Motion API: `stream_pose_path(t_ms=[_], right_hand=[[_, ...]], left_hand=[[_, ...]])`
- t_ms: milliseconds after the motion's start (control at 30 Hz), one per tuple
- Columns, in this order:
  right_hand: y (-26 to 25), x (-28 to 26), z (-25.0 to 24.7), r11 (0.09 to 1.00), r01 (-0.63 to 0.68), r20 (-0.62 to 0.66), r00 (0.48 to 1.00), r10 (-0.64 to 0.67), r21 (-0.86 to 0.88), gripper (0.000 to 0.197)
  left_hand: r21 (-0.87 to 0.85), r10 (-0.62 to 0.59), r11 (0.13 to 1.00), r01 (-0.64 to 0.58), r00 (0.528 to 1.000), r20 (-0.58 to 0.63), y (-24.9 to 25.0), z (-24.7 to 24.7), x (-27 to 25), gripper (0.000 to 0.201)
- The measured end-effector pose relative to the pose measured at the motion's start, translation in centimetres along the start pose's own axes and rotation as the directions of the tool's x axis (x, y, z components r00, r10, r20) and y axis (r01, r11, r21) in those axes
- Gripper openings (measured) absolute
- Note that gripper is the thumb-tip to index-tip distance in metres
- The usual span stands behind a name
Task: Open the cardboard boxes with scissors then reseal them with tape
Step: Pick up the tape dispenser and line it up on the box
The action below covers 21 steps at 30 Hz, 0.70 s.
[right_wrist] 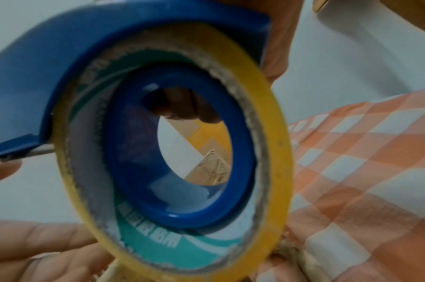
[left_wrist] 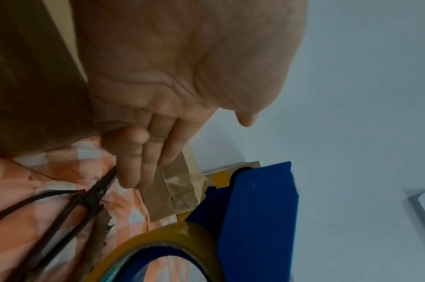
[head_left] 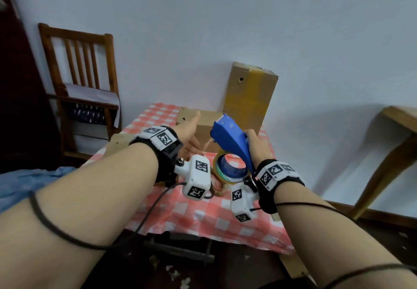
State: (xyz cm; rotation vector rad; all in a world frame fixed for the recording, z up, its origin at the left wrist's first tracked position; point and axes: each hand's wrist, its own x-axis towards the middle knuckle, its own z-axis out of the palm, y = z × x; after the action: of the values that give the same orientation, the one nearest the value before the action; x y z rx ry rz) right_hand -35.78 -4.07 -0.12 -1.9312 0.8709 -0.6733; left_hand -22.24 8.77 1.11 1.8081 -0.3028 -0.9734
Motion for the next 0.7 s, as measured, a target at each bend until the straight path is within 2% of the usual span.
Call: stream_pose_path(t_ms=[100,167,200,300,367,467,533,600,700], right_hand=[[-1.2,-0.5,0.3,1.0,-0.001,0.02,1.0,0.001,-0.02,0.034],[-1.6,-0.4,0.8,0.999,-0.003,0.069,0.998,0.006,-0.039,0.035],[-1.6,-0.2,1.2,0.999,-0.004,0.095,0.995,0.009,-0.048,0.038],[-1.9,-0.1,1.9,0.999,-0.018,0.1,0.995,0.021,-0.029,0.041],[-2.1,-0.1,2.1,1.0,-0.029,0.091,0.995,0.028,0.009,0.043],[-1.9,0.1,2.4,1.0,-0.029,0.098,0.995,0.029,-0.003,0.04],[-1.6,0.2,2.4,0.999,-0.02,0.107,0.994,0.023,-0.03,0.043],[-1.7,0.2,2.4,0.997,-0.001,0.135,0.991,0.012,-0.082,0.053],[-2.3,-0.1,2.5,0.981,0.076,0.175,0.984,-0.044,-0.18,0.063]], left_hand=[[0.091,-0.043,0.995,0.037,0.997,0.063,-0.4,-1.2,-0.1,0.108],[0.101,-0.046,0.994,0.037,0.995,0.089,-0.6,-1.4,-0.4,0.105],[0.074,-0.025,0.997,0.02,0.996,0.08,-0.6,-1.4,-0.7,0.092],[-0.028,0.077,0.997,-0.077,0.997,0.016,-0.9,-1.5,-0.9,0.033],[-0.049,0.111,0.993,-0.111,0.994,-0.007,-1.0,-1.9,-1.0,0.017],[-0.016,0.114,0.993,-0.115,0.991,-0.067,-1.1,-2.3,-1.1,0.031],[0.087,0.17,0.983,-0.161,0.98,-0.107,-1.0,-2.5,-1.6,0.032],[0.224,0.272,0.948,-0.228,0.944,-0.188,-0.6,-2.9,-1.8,0.028],[0.402,0.336,0.89,-0.216,0.906,-0.257,0.3,-3.7,-2.3,0.03]])
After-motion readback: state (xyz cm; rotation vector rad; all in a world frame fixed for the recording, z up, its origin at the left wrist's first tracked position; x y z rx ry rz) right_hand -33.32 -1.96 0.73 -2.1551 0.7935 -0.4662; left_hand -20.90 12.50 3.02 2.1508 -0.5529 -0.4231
